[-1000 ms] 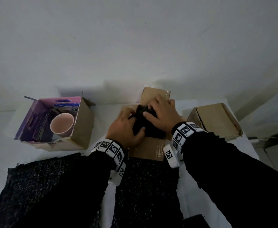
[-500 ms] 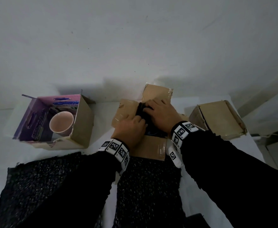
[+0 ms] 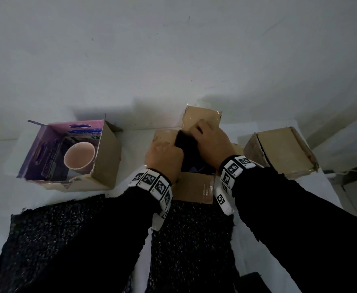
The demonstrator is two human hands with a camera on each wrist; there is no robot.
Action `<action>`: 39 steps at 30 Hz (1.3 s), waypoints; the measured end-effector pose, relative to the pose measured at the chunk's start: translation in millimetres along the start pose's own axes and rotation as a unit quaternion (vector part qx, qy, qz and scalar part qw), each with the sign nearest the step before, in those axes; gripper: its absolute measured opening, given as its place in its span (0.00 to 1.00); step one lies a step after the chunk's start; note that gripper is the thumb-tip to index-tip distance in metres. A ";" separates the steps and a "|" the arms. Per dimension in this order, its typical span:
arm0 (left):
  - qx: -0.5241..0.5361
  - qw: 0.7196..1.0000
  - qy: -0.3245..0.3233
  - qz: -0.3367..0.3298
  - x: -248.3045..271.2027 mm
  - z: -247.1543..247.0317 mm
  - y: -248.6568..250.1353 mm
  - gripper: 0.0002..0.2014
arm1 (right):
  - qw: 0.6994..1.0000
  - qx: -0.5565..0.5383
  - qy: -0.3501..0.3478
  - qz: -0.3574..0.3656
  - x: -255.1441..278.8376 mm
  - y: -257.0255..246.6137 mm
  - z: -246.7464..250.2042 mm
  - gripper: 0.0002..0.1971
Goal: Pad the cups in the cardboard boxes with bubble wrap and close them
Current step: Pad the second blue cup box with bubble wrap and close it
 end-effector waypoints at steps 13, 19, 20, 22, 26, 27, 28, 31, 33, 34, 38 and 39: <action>-0.020 0.996 0.083 -0.036 11.8 4.8 10.0 0.14 | 0.999 0.002 -0.045 0.003 6.4 -4.0 -3.0 0.05; 0.026 0.987 0.148 -0.061 31.8 -11.2 10.9 0.18 | 0.999 0.014 -0.037 0.018 8.4 -6.7 -2.3 0.19; 0.008 0.989 0.137 -0.062 34.6 -14.5 8.6 0.21 | 0.999 -0.002 -0.044 0.021 9.1 -8.2 -2.4 0.20; -0.006 0.993 0.098 -0.057 39.0 -22.1 4.0 0.25 | 0.996 -0.029 -0.070 0.036 9.8 -9.9 -3.0 0.22; -0.008 0.996 0.081 -0.046 42.7 -27.7 -2.4 0.33 | 0.988 -0.010 -0.143 0.049 10.3 -7.6 -2.7 0.29; -0.006 0.995 0.080 -0.051 42.7 -28.7 -3.4 0.34 | 0.987 0.003 -0.153 0.047 10.3 -7.2 -3.0 0.29; -0.006 0.995 0.080 -0.053 42.9 -30.0 -5.2 0.34 | 0.987 0.017 -0.157 0.044 10.2 -7.9 -3.6 0.29; 0.013 0.993 0.103 -0.058 43.0 -34.7 -8.4 0.31 | 0.987 0.038 -0.150 0.032 8.6 -12.4 -6.3 0.24; 0.044 0.989 0.125 -0.067 43.2 -39.7 -9.5 0.28 | 0.988 0.043 -0.146 0.028 8.1 -13.5 -6.1 0.22; 0.049 0.988 0.129 -0.070 43.2 -42.1 -9.9 0.28 | 0.989 0.042 -0.140 0.031 8.5 -13.1 -5.3 0.23; 0.008 0.991 0.119 -0.069 41.9 -46.1 -5.5 0.27 | 0.993 0.000 -0.099 0.061 13.2 -11.6 -4.8 0.29; 0.005 0.991 0.114 -0.064 42.4 -45.5 -2.9 0.25 | 0.993 0.004 -0.098 0.071 13.6 -12.1 -5.6 0.29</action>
Point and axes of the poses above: each hand's wrist, its own x-axis away from the middle knuckle, its own z-axis out of the back of the hand, y = z × x, the point moved 2 cm from there along -x, towards the middle knuckle, and after that the axes turned 7 degrees about -y, right-handed, at the moved point
